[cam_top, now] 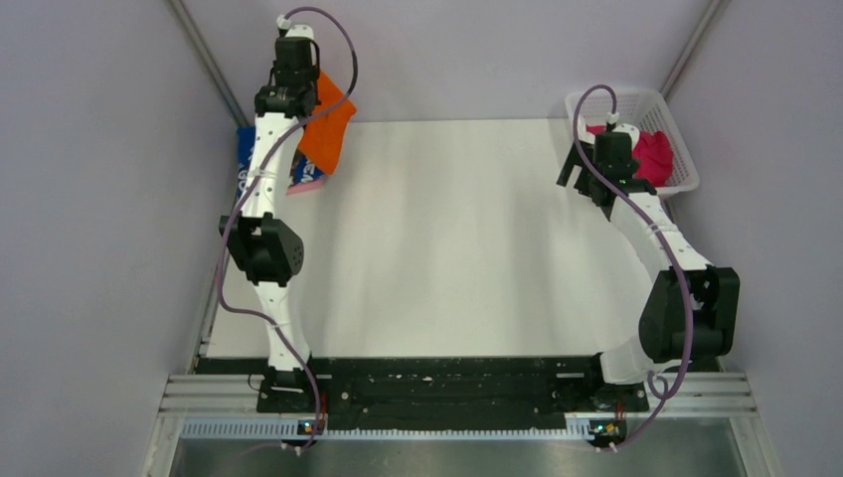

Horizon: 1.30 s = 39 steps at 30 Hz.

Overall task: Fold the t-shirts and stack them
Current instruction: Put the neatly folded tshirt into the corner of the board with the left arm

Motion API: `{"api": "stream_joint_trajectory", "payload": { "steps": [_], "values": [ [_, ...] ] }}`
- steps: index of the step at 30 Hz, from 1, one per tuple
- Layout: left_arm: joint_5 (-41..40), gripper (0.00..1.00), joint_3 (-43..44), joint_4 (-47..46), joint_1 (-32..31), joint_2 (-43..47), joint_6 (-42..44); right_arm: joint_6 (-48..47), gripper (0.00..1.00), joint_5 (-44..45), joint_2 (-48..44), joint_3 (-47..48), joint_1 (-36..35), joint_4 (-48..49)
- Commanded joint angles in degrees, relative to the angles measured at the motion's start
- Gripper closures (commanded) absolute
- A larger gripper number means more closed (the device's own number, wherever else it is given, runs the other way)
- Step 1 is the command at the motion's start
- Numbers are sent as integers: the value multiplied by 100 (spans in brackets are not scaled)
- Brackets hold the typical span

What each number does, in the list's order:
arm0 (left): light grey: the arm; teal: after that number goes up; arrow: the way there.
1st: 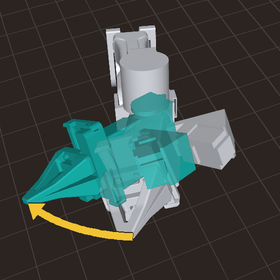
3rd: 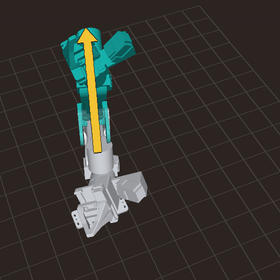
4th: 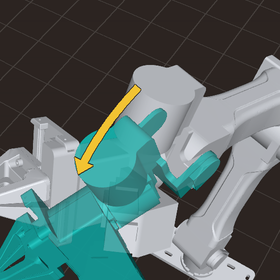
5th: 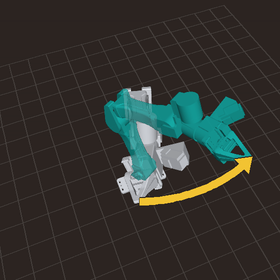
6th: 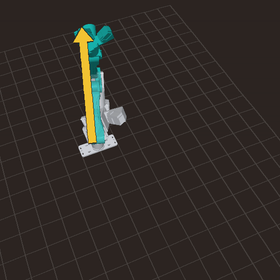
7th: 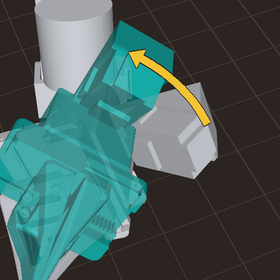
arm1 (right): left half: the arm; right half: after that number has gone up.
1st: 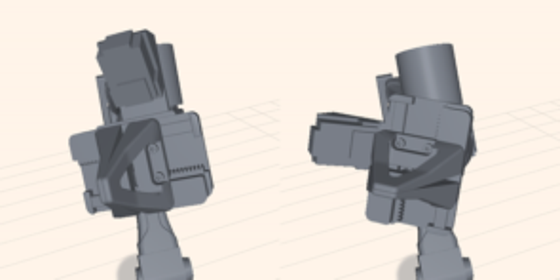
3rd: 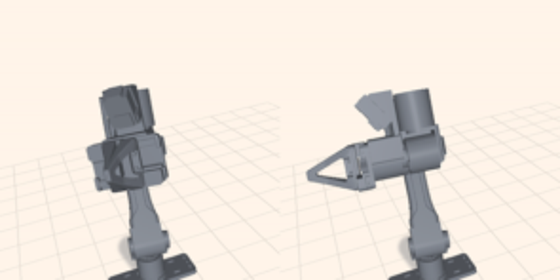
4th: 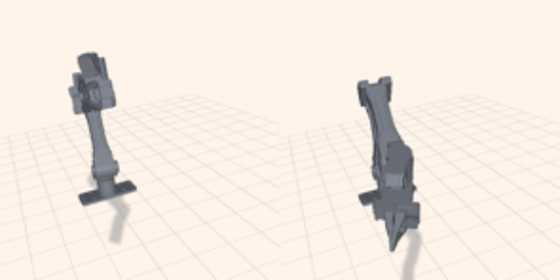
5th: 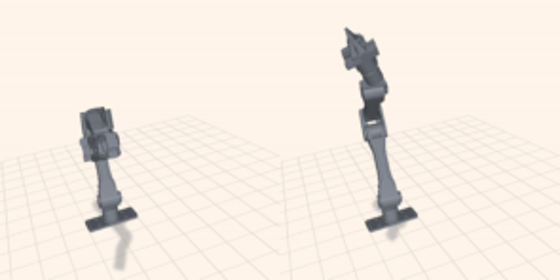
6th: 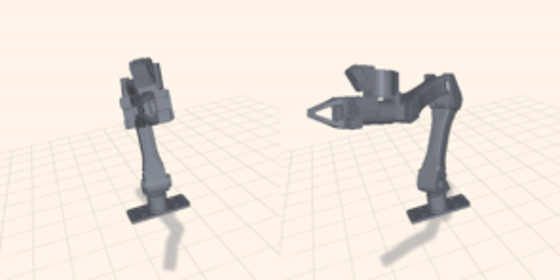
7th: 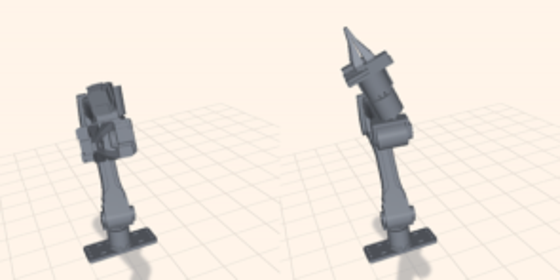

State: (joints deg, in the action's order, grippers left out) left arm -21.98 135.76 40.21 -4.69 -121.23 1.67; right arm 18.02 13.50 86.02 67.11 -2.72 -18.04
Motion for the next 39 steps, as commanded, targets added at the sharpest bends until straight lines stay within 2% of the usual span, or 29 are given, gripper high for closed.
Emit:
{"api": "stream_joint_trajectory", "payload": {
  "steps": [1, 6, 13, 19, 20, 21, 24, 27, 28, 29, 32, 35, 37, 39],
  "values": [
    [-155, 100, 275, -388, 138, 314, 73, -63, 1, 116, -148, 21, 42, 89],
    [-278, 100, 265, -362, 395, 31, 42, -80, 1, 258, -113, 63, 44, -52],
    [158, 100, 103, -640, 1044, -658, 127, -146, 1, 438, -91, 106, 46, -244],
    [-61, 100, 363, -831, 1387, -1276, 259, -147, 1, 619, -68, 196, 41, -398],
    [-174, 97, 374, -966, 1430, -1344, 301, -127, 1, 623, -61, 231, 43, -422],
    [-289, 92, 425, -1091, 1455, -1428, 381, -118, 1, 589, -66, 257, 36, -443],
    [-550, 67, 601, -1448, 1511, -1629, 558, -36, 1, 513, -84, 355, 42, -543],
    [-720, 24, 642, -1824, 1532, -1662, 593, 39, 1, 481, -160, 397, 40, -615],
    [-765, 7, 643, -1861, 1532, -1641, 550, 83, 1, 520, -215, 387, 43, -621],
    [-772, 1, 632, -1848, 1532, -1561, 453, 125, 1, 589, -271, 358, 44, -614],
    [-645, 1, 484, -1675, 1524, -1211, 77, 294, 1, 799, -520, 165, 44, -497],
    [50, 1, 47, -1355, 1507, -593, -542, 339, 1, 793, -813, -216, 50, -243],
    [723, 1, -755, -1450, 1475, 82, -916, 389, 1, 795, -969, -475, 47, -111],
    [1488, 1, -2005, -1922, 1427, 917, -1300, 387, 1, 778, -1160, -794, 46, 93]
  ]
}}
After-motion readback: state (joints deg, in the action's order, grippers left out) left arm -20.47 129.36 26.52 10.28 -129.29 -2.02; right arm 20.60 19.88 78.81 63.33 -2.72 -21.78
